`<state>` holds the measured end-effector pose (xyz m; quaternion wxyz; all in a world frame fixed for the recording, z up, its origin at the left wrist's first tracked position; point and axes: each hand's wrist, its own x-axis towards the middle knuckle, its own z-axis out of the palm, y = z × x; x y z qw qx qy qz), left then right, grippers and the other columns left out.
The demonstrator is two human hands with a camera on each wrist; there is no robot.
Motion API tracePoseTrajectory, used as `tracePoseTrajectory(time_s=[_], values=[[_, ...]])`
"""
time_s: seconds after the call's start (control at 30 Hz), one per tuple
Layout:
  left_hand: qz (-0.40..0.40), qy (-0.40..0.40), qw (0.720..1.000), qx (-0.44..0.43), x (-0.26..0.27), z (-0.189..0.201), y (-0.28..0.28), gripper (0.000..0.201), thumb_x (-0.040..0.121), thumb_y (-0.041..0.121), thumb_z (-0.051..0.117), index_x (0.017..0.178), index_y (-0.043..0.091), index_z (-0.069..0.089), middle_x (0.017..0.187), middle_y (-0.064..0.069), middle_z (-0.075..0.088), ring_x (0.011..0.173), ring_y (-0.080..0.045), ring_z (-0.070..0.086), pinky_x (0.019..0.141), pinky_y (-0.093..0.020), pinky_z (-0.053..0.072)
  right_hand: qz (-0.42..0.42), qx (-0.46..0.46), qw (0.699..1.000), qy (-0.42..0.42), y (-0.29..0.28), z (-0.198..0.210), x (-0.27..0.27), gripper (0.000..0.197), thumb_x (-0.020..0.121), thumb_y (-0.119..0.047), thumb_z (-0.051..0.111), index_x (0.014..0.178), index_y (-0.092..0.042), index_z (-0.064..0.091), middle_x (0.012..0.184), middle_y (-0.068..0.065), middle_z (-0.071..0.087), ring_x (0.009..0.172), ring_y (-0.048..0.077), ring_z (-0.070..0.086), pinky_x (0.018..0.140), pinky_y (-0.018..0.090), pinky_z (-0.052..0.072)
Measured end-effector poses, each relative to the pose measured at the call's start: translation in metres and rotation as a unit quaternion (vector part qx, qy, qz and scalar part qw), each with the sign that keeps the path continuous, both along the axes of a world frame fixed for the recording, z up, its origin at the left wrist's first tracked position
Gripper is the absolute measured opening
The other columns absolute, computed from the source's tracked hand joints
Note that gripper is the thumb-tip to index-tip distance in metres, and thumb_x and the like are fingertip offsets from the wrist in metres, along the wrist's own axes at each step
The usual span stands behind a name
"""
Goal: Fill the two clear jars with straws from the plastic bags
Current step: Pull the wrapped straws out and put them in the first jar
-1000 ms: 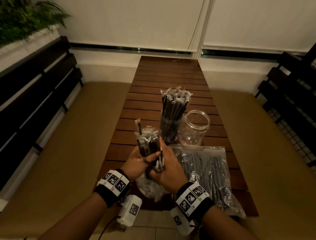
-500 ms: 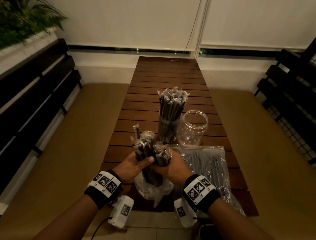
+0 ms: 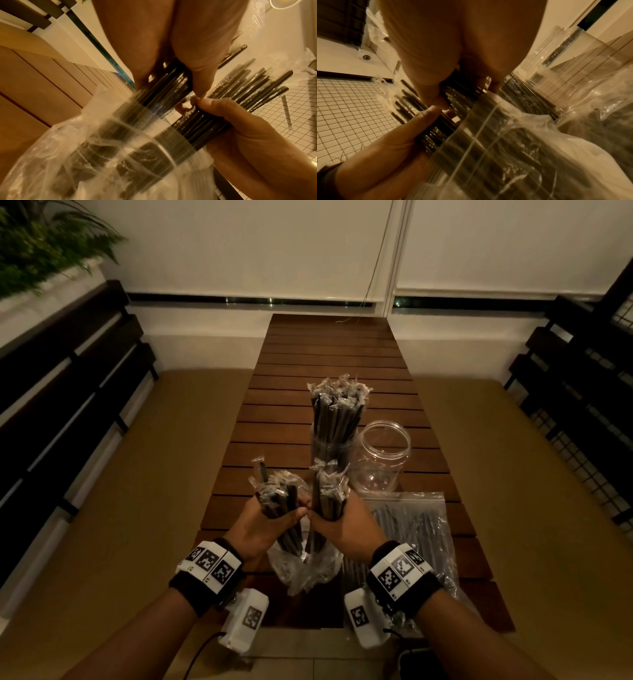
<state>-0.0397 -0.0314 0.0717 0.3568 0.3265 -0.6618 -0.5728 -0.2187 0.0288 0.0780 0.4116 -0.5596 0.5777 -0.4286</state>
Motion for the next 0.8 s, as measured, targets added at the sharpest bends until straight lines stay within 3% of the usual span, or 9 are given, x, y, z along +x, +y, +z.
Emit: tracePoseTrajectory(time_s=[0.1,0.2,0.3,0.4,0.47,0.53,0.63,0.73,0.8], values=[[-0.015,0.018,0.999,0.032,-0.001,0.001,0.0,0.023,0.081,0.007,0.073,0.086,0.03,0.074,0.094,0.001,0.073,0.097,-0.019,0.067,0.094,-0.038,0.053,-0.012,0.016,1.0,-0.004,-0.002,0.001,-0.001,0.014,0.087,-0.02,0.072,0.101,-0.019,0.068,0.097,-0.002,0.074,0.097,0.011,0.07,0.092,0.041,0.058],[-0.01,0.017,0.999,0.042,0.0,0.002,-0.001,0.02,0.082,0.007,0.072,0.087,0.027,0.073,0.096,-0.001,0.072,0.101,-0.023,0.066,0.096,-0.041,0.05,-0.031,0.009,0.999,-0.024,-0.004,0.007,-0.001,0.002,0.091,-0.016,0.069,0.092,-0.017,0.067,0.087,-0.007,0.07,0.089,0.009,0.068,0.087,0.035,0.055],[-0.008,0.032,0.997,0.064,0.0,0.001,-0.001,0.012,0.077,0.021,0.074,0.088,0.023,0.073,0.102,-0.01,0.071,0.11,-0.033,0.063,0.099,-0.044,0.048,-0.046,-0.004,0.998,-0.048,-0.005,0.016,-0.002,0.016,0.093,-0.01,0.065,0.084,-0.023,0.064,0.083,-0.009,0.067,0.084,0.002,0.065,0.081,0.027,0.051],[0.007,0.017,0.999,0.051,0.0,-0.001,0.0,0.009,0.085,0.007,0.068,0.093,0.01,0.068,0.099,-0.015,0.07,0.102,-0.029,0.066,0.093,-0.034,0.054,-0.072,-0.036,0.994,-0.068,-0.006,0.034,-0.003,0.025,0.092,-0.002,0.064,0.077,-0.022,0.062,0.081,-0.006,0.065,0.08,0.0,0.064,0.076,0.02,0.048],[0.017,0.013,0.998,0.054,0.0,-0.002,0.002,0.011,0.088,-0.004,0.062,0.093,0.004,0.064,0.099,-0.017,0.069,0.097,-0.023,0.066,0.089,-0.029,0.054,-0.093,-0.068,0.986,-0.121,-0.01,0.052,-0.006,0.025,0.089,0.006,0.063,0.079,-0.017,0.061,0.083,-0.003,0.063,0.083,0.009,0.068,0.073,0.023,0.055],[0.02,0.011,0.998,0.055,0.0,-0.002,0.003,0.008,0.086,0.0,0.065,0.091,0.007,0.065,0.096,-0.014,0.068,0.094,-0.02,0.066,0.088,-0.031,0.054,-0.093,-0.098,0.979,-0.153,-0.016,0.073,-0.013,0.021,0.091,0.007,0.058,0.088,-0.014,0.059,0.092,0.003,0.063,0.086,0.021,0.071,0.074,0.027,0.059],[0.014,0.018,0.997,0.078,-0.002,0.0,0.003,0.011,0.079,0.011,0.065,0.089,0.007,0.064,0.097,-0.022,0.067,0.095,-0.026,0.065,0.09,-0.038,0.052,-0.074,-0.146,0.973,-0.163,-0.032,0.109,-0.03,0.017,0.095,0.004,0.054,0.1,-0.011,0.058,0.105,0.006,0.063,0.082,0.02,0.07,0.077,0.032,0.059],[0.012,0.012,0.998,0.066,-0.003,-0.002,0.001,0.006,0.084,0.004,0.064,0.09,0.003,0.062,0.103,-0.032,0.063,0.097,-0.025,0.066,0.088,-0.033,0.054,-0.07,-0.224,0.958,-0.162,-0.049,0.144,-0.051,0.016,0.095,0.0,0.057,0.106,-0.011,0.058,0.104,0.005,0.068,0.086,0.02,0.068,0.083,0.037,0.058],[0.015,0.002,0.998,0.06,-0.002,-0.005,-0.001,0.005,0.088,-0.001,0.062,0.09,0.003,0.063,0.103,-0.031,0.064,0.097,-0.028,0.067,0.089,-0.038,0.053,-0.105,-0.27,0.943,-0.163,-0.06,0.165,-0.063,0.016,0.093,-0.005,0.063,0.107,-0.013,0.059,0.1,0.005,0.069,0.086,0.018,0.067,0.083,0.037,0.057]])
